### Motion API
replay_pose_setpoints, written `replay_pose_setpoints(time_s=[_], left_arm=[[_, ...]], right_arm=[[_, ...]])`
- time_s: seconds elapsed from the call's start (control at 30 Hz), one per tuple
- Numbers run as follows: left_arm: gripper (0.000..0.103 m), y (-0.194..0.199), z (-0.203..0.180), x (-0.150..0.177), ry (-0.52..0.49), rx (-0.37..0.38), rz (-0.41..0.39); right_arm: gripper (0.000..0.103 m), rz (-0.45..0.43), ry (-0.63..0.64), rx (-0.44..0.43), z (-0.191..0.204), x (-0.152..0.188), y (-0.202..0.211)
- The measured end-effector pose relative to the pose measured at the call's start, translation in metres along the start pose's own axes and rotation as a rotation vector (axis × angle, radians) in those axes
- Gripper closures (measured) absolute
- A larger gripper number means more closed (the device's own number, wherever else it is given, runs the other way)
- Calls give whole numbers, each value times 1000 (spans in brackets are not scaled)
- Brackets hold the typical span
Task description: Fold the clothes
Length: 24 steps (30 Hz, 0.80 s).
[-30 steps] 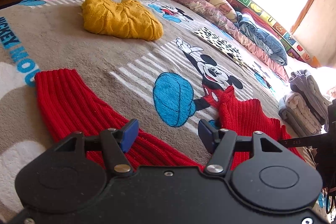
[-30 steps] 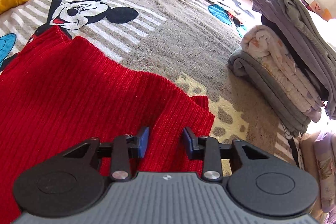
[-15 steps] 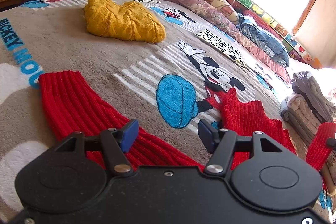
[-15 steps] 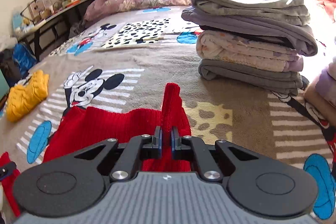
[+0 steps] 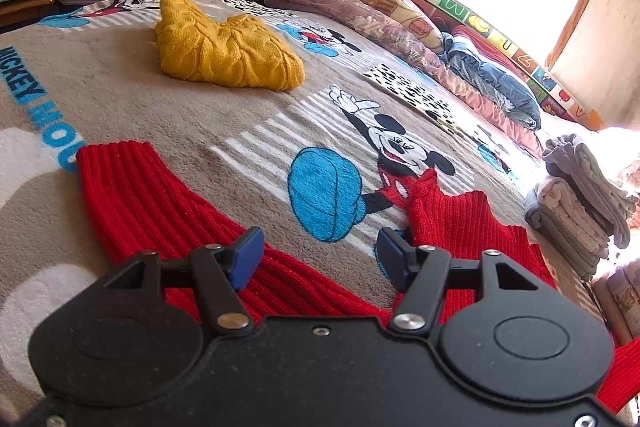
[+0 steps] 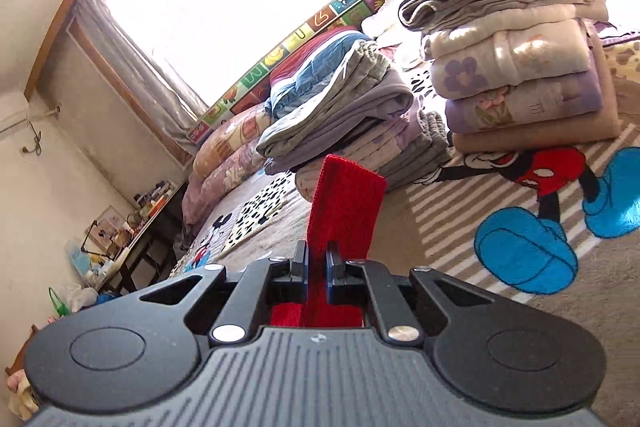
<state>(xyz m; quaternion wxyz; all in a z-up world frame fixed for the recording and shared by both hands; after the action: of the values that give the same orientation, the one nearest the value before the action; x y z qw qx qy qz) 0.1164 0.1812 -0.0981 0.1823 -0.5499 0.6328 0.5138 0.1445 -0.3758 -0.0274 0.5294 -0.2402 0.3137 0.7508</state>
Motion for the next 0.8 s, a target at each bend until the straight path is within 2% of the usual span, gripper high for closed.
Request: replay_pose_setpoints(time_s=[0.13, 0.4, 0.67, 0.8], left_arm=[[41, 4, -1, 3, -5, 4, 4], [41, 10, -3, 10, -18, 11, 9], [41, 12, -1, 10, -16, 12, 1], [41, 8, 1, 10, -10, 3, 9]], right_arm=[[93, -34, -103, 22, -39, 4, 23], [94, -73, -223, 68, -94, 28, 50], [95, -22, -122, 126, -114, 17, 21], [95, 16, -151, 223, -141, 33, 16]])
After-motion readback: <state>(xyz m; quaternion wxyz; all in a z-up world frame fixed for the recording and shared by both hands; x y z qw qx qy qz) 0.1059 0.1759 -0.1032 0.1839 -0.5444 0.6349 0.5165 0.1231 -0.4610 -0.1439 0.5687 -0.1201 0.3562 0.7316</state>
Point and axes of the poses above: each gripper's, at about its wrist camera, not at the fingertips, and y roughly against the way its jaws point, z to its left, x to its underside, the point moved 3 cm from there along -y, roughly the way its jaws point, and after that the axes turned 7 degrees about -z, right-handed, at the moved point
